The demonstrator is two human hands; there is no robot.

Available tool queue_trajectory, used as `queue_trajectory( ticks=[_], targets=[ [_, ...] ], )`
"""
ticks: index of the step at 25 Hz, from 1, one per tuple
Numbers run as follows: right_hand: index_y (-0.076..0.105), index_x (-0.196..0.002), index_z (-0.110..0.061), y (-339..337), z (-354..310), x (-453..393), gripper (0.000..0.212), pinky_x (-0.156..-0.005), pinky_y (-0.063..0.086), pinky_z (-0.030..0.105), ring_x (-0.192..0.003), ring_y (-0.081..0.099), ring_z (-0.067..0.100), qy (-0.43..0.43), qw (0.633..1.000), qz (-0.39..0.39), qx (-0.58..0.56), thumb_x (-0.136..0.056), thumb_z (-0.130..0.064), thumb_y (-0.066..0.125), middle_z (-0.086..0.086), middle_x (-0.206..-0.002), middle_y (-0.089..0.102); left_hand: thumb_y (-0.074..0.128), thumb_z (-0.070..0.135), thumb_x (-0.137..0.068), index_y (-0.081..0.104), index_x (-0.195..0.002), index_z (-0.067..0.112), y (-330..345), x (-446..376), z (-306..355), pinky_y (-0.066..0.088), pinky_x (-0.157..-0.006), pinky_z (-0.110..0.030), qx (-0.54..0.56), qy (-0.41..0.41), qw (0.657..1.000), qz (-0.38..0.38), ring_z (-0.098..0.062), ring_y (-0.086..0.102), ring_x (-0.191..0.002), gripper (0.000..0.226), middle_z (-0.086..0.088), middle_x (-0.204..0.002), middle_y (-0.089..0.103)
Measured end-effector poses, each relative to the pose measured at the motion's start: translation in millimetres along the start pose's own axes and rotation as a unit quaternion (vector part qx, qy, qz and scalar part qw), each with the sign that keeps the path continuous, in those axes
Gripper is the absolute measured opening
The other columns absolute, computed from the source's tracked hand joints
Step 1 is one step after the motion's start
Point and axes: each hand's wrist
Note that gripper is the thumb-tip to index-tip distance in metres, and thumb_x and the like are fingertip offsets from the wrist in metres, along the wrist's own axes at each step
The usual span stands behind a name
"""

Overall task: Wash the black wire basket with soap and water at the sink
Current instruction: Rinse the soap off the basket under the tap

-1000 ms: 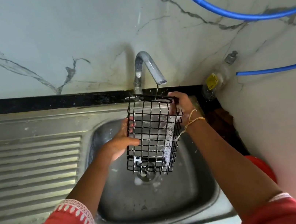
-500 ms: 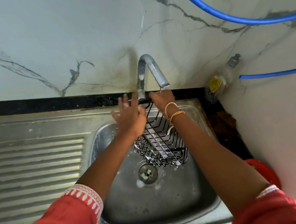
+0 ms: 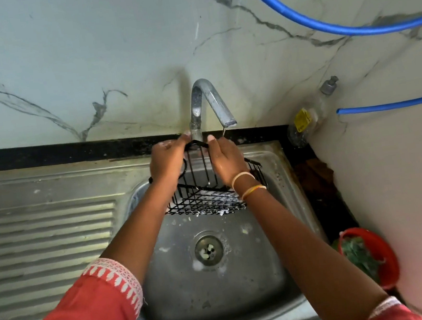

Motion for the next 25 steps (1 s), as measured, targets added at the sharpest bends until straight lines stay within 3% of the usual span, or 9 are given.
queue_trajectory(
  ticks=[4, 6, 8, 11, 14, 16, 19, 23, 25],
  targets=[
    [0.059, -0.112, -0.022, -15.5, 50.4, 0.2, 0.053, -0.1, 0.037, 0.047, -0.113, 0.052, 0.029, 0.03, 0.988, -0.011, 0.153, -0.095, -0.055, 0.021, 0.009, -0.116, 0.06, 0.066, 0.022, -0.088, 0.038, -0.054, 0.021, -25.6, -7.9, 5.5, 0.04, -0.046, -0.011, 0.082, -0.039, 0.994, 0.057, -0.005, 0.032, -0.042, 0.044, 0.011, -0.044, 0.038],
    [0.046, -0.136, -0.022, -13.3, 47.1, -3.1, 0.052, -0.112, 0.025, 0.049, -0.135, 0.036, 0.03, 0.072, 0.982, -0.016, 0.176, -0.098, -0.052, 0.025, 0.011, -0.142, 0.045, 0.064, 0.017, -0.089, 0.037, -0.055, 0.021, -28.2, -8.8, 3.8, 0.036, -0.046, -0.006, 0.107, -0.05, 0.991, 0.07, -0.002, 0.031, -0.04, 0.044, 0.015, -0.039, 0.036],
    [0.031, -0.147, -0.016, -0.7, 21.0, 4.6, 0.056, -0.117, 0.015, 0.047, -0.145, 0.018, 0.029, 0.047, 0.983, -0.033, 0.177, -0.1, -0.045, 0.027, 0.013, -0.154, 0.027, 0.064, 0.017, -0.088, 0.036, -0.054, 0.021, -23.2, -5.6, 2.7, 0.038, -0.059, -0.013, 0.107, -0.056, 0.989, 0.082, -0.006, 0.03, -0.043, 0.044, 0.016, -0.035, 0.033],
    [0.02, -0.152, -0.019, 15.0, -4.7, 28.7, 0.058, -0.12, 0.008, 0.043, -0.147, 0.007, 0.025, -0.032, 0.99, -0.067, 0.118, -0.1, -0.045, 0.026, 0.01, -0.159, 0.016, 0.065, 0.022, -0.085, 0.042, -0.054, 0.022, -14.0, -0.5, -3.5, 0.038, -0.067, -0.027, 0.087, -0.061, 0.99, 0.096, -0.013, 0.038, -0.052, 0.039, 0.006, -0.049, 0.042],
    [0.023, -0.149, -0.034, -0.9, 22.4, 34.5, 0.056, -0.117, 0.015, 0.045, -0.147, 0.013, 0.019, -0.106, 0.985, -0.043, 0.132, -0.097, -0.051, 0.023, 0.0, -0.158, 0.021, 0.064, 0.02, -0.086, 0.044, -0.056, 0.02, -20.1, 1.4, -5.8, 0.038, -0.054, -0.022, 0.096, -0.073, 0.99, 0.073, -0.009, 0.037, -0.042, 0.036, 0.006, -0.047, 0.042],
    [0.026, -0.148, -0.038, -18.2, 52.9, 25.5, 0.058, -0.116, 0.019, 0.048, -0.146, 0.016, 0.02, -0.045, 0.982, -0.016, 0.183, -0.093, -0.057, 0.022, -0.001, -0.158, 0.022, 0.063, 0.016, -0.088, 0.043, -0.058, 0.02, -28.0, 0.1, -5.3, 0.031, -0.041, -0.017, 0.126, -0.084, 0.986, 0.068, -0.002, 0.03, -0.032, 0.036, 0.007, -0.044, 0.04],
    [0.023, -0.15, -0.026, -15.3, 50.4, 24.5, 0.058, -0.117, 0.01, 0.046, -0.147, 0.012, 0.024, 0.048, 0.977, -0.023, 0.205, -0.098, -0.05, 0.026, 0.007, -0.159, 0.017, 0.061, 0.015, -0.088, 0.039, -0.057, 0.021, -24.2, 2.4, -4.9, 0.031, -0.044, -0.015, 0.141, -0.092, 0.982, 0.085, -0.002, 0.027, -0.032, 0.039, 0.012, -0.036, 0.036],
    [0.013, -0.153, -0.019, 14.2, -6.4, 52.6, 0.067, -0.118, 0.005, 0.038, -0.148, 0.003, 0.017, -0.134, 0.975, -0.07, 0.163, -0.094, -0.05, 0.015, 0.002, -0.16, 0.011, 0.063, 0.014, -0.085, 0.044, -0.059, 0.019, -14.8, 8.0, -9.8, 0.036, -0.058, -0.025, 0.148, -0.099, 0.979, 0.098, -0.011, 0.037, -0.05, 0.033, 0.004, -0.053, 0.041],
    [0.011, -0.152, -0.026, 2.1, 14.4, 49.6, 0.064, -0.12, 0.007, 0.044, -0.147, 0.003, 0.013, -0.144, 0.972, -0.064, 0.174, -0.093, -0.052, 0.012, -0.005, -0.16, 0.01, 0.062, 0.016, -0.087, 0.047, -0.063, 0.02, -23.8, 6.6, -13.9, 0.033, -0.057, -0.027, 0.149, -0.112, 0.979, 0.084, -0.012, 0.037, -0.054, 0.029, 0.001, -0.06, 0.042]
  ],
)
Point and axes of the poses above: each hand's wrist, its own x-axis away from the middle knuckle, its own y-axis out of the palm, z = x × y
